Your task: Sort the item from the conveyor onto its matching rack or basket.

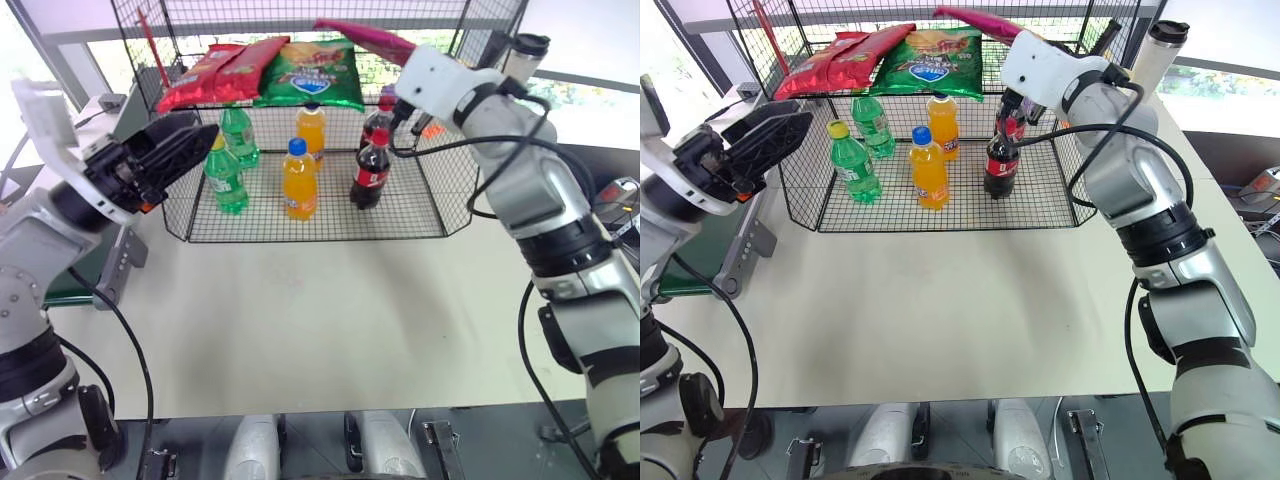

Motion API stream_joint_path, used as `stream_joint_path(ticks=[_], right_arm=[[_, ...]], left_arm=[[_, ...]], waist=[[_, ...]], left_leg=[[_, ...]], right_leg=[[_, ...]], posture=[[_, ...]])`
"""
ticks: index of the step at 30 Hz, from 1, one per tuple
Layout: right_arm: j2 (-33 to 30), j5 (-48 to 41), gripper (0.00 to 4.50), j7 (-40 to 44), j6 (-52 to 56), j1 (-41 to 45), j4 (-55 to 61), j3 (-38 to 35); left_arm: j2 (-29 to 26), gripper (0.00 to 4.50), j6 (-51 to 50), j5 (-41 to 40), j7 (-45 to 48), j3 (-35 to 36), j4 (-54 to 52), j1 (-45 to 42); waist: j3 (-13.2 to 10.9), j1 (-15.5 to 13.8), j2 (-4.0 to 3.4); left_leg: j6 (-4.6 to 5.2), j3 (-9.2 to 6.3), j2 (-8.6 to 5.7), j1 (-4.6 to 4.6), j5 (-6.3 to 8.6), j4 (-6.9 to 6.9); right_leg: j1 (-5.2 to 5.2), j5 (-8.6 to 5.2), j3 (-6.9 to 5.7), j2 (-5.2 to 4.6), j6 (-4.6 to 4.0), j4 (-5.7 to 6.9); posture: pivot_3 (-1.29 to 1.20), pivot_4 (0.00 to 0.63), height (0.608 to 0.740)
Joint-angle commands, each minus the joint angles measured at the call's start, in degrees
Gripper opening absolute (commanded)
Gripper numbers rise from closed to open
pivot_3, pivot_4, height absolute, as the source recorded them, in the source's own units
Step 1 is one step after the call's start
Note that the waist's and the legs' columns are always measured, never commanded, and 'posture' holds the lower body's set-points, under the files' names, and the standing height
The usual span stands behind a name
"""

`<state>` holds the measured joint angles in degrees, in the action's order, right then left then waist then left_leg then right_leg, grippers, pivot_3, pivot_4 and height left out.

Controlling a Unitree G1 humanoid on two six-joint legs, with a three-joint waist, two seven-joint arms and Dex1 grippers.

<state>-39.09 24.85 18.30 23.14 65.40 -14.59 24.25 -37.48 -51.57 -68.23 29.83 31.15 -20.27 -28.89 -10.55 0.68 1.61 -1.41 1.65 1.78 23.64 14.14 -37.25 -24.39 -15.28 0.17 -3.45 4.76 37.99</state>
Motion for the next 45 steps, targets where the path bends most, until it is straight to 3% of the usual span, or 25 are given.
stream_joint_path(ticks=[1, 14, 22, 30, 39, 42, 45], right_arm=[[1.1, 5.1, 0.00, -0.6, -2.4, 4.7, -4.4, 0.3], [1.8, 16.8, 0.00, -6.6, -11.1, 8.1, -14.3, 1.5], [-3.9, 20.6, 0.00, -13.6, -11.8, 7.3, -14.4, -2.6], [0.6, 20.5, 0.00, -8.2, -13.0, 4.2, -13.3, -0.6], [6.4, 20.0, 0.00, -3.8, -14.3, 6.2, -16.7, -0.5], [6.4, 19.3, 0.94, -1.9, -14.2, 6.5, -17.8, -0.8], [6.1, 19.3, 2.46, -2.3, -14.2, 6.1, -17.1, -1.4]], left_arm=[[0.3, 3.44, 2.8, -1.6, -1.3, 1.0, -2.0, 0.5], [1.3, 3.44, 7.1, -1.7, -2.1, -1.2, -0.5, 1.4], [2.0, 3.44, 8.3, -1.6, -2.2, -1.7, 0.1, 2.3], [1.9, 3.44, 9.2, -1.8, -2.1, -2.8, 1.3, 1.5], [2.3, 3.44, 9.7, -1.8, -2.6, -3.0, 0.7, 2.6], [2.3, 3.50, 9.8, -2.0, -2.9, -2.6, 0.2, 3.1], [2.2, 3.50, 10.0, -2.1, -3.1, -2.6, 0.1, 3.4]], waist=[[0.0, 0.1, 0.00], [0.0, 0.5, 0.00], [0.0, 0.0, 0.00], [0.0, 0.4, 0.00], [0.0, 0.2, 0.00], [0.0, 0.2, 0.00], [0.0, 0.2, 0.00]], left_leg=[[0.00, 0.01, -0.01, 0.00, 0.00, 0.00], [-0.02, 0.02, 0.00, -0.01, -0.01, 0.03], [-0.03, 0.01, -0.03, 0.01, -0.02, 0.04], [-0.04, 0.01, -0.02, 0.00, -0.02, 0.04], [-0.04, -0.01, 0.01, -0.01, -0.02, 0.05], [-0.05, -0.01, -0.01, 0.00, -0.03, 0.05], [-0.05, -0.01, -0.01, -0.01, -0.03, 0.04]], right_leg=[[0.00, 0.00, 0.00, -0.01, 0.00, 0.00], [-0.01, 0.00, 0.00, 0.02, 0.00, 0.01], [0.00, 0.00, -0.01, -0.02, 0.00, -0.03], [0.00, 0.00, -0.01, 0.03, 0.00, -0.02], [-0.01, 0.00, -0.01, 0.04, 0.00, -0.01], [-0.01, 0.00, -0.01, 0.00, 0.00, -0.01], [0.00, 0.00, -0.02, 0.00, 0.00, -0.01]], posture=[[0.00, 0.150, 0.740], [0.00, 0.150, 0.740], [0.00, 0.150, 0.740], [0.00, 0.150, 0.740], [0.00, 0.150, 0.740], [0.00, 0.150, 0.740], [0.00, 0.150, 0.740]])
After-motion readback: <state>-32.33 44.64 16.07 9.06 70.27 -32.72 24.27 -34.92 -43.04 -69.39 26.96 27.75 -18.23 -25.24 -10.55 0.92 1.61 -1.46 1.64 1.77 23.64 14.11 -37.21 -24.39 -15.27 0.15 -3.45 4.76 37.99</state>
